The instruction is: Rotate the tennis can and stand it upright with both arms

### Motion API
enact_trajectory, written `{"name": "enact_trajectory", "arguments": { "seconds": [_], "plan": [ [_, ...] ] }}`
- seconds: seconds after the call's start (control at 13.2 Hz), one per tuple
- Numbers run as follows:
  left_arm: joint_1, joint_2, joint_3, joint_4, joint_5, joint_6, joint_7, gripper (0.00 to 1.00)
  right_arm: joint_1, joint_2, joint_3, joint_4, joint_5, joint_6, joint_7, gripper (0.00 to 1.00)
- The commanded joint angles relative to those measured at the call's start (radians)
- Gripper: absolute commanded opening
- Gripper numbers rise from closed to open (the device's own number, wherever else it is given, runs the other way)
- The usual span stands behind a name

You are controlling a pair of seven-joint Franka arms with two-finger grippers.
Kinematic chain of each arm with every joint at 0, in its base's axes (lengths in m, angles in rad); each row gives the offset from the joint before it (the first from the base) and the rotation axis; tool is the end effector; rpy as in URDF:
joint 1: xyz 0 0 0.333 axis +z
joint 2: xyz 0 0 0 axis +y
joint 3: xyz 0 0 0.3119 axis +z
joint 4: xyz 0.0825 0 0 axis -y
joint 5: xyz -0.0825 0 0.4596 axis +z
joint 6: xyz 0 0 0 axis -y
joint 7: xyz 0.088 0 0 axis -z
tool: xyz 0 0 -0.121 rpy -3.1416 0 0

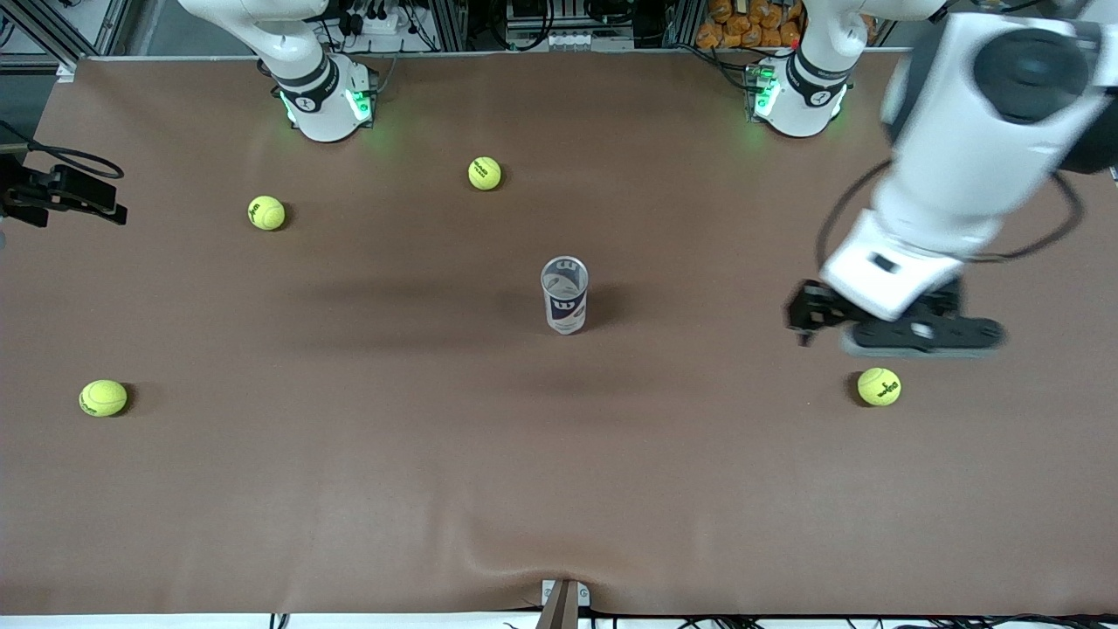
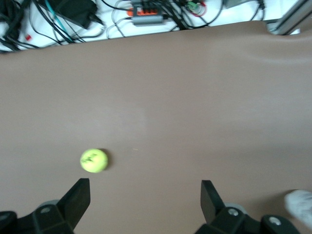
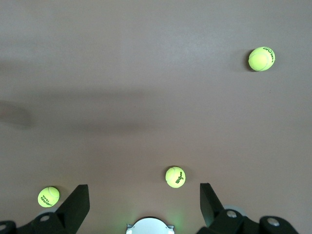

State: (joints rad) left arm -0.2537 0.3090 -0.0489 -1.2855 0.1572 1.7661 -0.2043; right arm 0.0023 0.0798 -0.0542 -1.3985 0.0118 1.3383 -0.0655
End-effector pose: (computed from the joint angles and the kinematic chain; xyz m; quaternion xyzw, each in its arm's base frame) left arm 0.7147 -0.2009 0.5737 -0.9923 0.0556 -0.1006 0.0470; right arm 0.6266 -0.0295 0.6299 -0.9975 -0.0077 0.0696 0.0078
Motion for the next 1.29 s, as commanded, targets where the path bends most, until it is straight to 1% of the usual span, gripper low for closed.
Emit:
{"name": "enact_trajectory", "arguments": {
  "seconds": [0.0, 0.08, 0.15, 0.23, 0.3, 0.38, 0.46, 0.61, 0.76, 0.91, 0.99, 1.14, 1.22],
  "plan": [
    [0.110, -0.057, -0.009, -0.023, -0.057, -0.065, 0.143, 1.00, -0.002, -0.005, -0.003, 0.007, 0.005, -0.001, -0.001, 1.00],
    [0.173, -0.071, -0.014, -0.035, -0.103, -0.077, 0.164, 1.00, -0.002, -0.005, -0.003, 0.007, 0.007, -0.002, -0.001, 1.00],
    [0.210, -0.085, -0.014, -0.052, -0.134, -0.083, 0.201, 1.00, -0.001, -0.005, -0.003, 0.007, 0.007, -0.002, -0.001, 1.00],
    [0.240, -0.094, -0.014, -0.070, -0.137, -0.095, 0.238, 1.00, 0.001, -0.003, -0.001, 0.007, 0.007, -0.001, -0.001, 1.00],
    [0.246, -0.106, -0.011, -0.086, -0.137, -0.123, 0.250, 1.00, 0.002, -0.003, -0.003, 0.007, 0.007, -0.001, 0.001, 1.00],
    [0.249, -0.134, -0.006, -0.113, -0.139, -0.137, 0.250, 1.00, 0.001, -0.003, -0.001, 0.007, 0.007, -0.001, 0.001, 1.00],
    [0.248, -0.184, -0.003, -0.165, -0.140, -0.135, 0.250, 1.00, -0.002, -0.003, -0.001, 0.007, 0.007, -0.001, 0.000, 1.00],
    [0.231, -0.249, 0.000, -0.216, -0.140, -0.137, 0.235, 1.00, -0.002, -0.005, -0.003, 0.007, 0.005, -0.001, -0.001, 1.00],
    [0.220, -0.263, 0.014, -0.216, -0.142, -0.140, 0.240, 1.00, -0.001, -0.003, -0.003, 0.007, 0.007, -0.001, -0.001, 1.00],
    [0.205, -0.318, 0.060, -0.288, -0.181, -0.169, 0.253, 1.00, 0.001, -0.003, -0.001, 0.007, 0.007, 0.001, 0.001, 1.00],
    [0.203, -0.324, 0.073, -0.300, -0.188, -0.168, 0.258, 1.00, -0.001, -0.003, -0.001, 0.007, 0.007, 0.001, 0.001, 1.00],
    [0.183, -0.334, 0.077, -0.308, -0.188, -0.169, 0.255, 1.00, -0.002, -0.003, -0.003, 0.007, 0.005, 0.001, 0.001, 1.00],
    [0.179, -0.352, 0.077, -0.333, -0.188, -0.171, 0.250, 1.00, -0.002, -0.003, -0.003, 0.007, 0.007, 0.001, 0.001, 1.00]
  ]
}}
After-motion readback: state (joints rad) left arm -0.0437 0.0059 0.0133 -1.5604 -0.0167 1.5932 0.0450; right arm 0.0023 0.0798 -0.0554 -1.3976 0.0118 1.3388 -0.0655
